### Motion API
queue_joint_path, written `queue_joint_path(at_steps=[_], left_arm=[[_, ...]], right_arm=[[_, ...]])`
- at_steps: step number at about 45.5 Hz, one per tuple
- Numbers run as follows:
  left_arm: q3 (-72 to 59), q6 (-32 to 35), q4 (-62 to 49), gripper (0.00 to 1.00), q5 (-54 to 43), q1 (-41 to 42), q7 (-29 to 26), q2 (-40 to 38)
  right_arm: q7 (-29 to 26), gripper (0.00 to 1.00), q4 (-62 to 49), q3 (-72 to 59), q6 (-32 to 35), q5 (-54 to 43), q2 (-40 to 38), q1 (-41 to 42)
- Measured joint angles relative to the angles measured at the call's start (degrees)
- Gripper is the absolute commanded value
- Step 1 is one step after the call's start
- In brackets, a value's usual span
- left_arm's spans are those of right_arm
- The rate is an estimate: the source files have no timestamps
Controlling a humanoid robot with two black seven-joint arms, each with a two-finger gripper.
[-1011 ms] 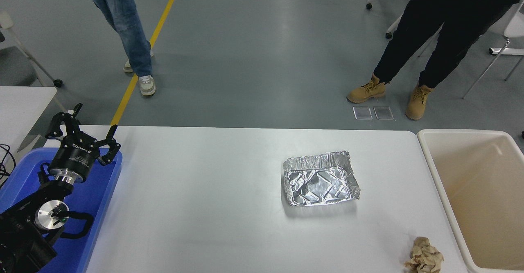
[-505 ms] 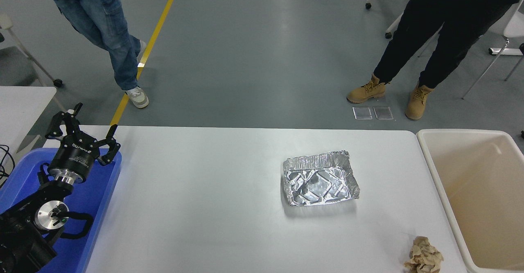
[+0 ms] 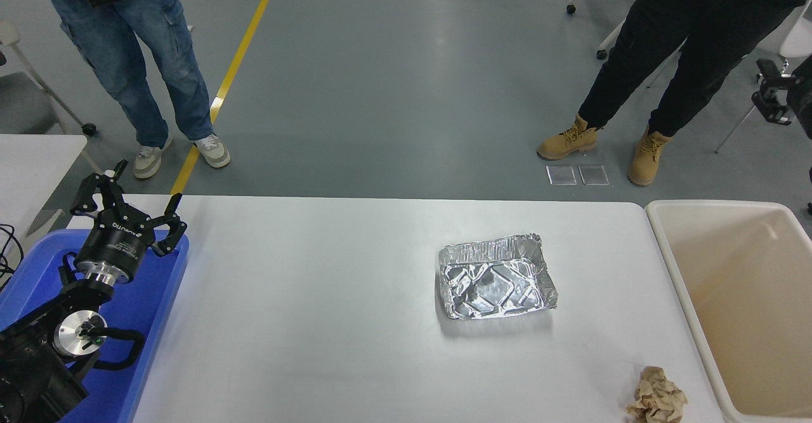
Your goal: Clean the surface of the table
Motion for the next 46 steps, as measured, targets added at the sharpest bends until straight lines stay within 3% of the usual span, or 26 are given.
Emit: queue_joint_path(at_steps=[46], left_arm=[[0.0, 0.0, 0.0, 1.0, 0.0, 0.0, 0.0, 0.0]], right_arm=[[4.7, 0.99, 1.6, 4.2, 0.4, 0.0, 6.2, -10.1]])
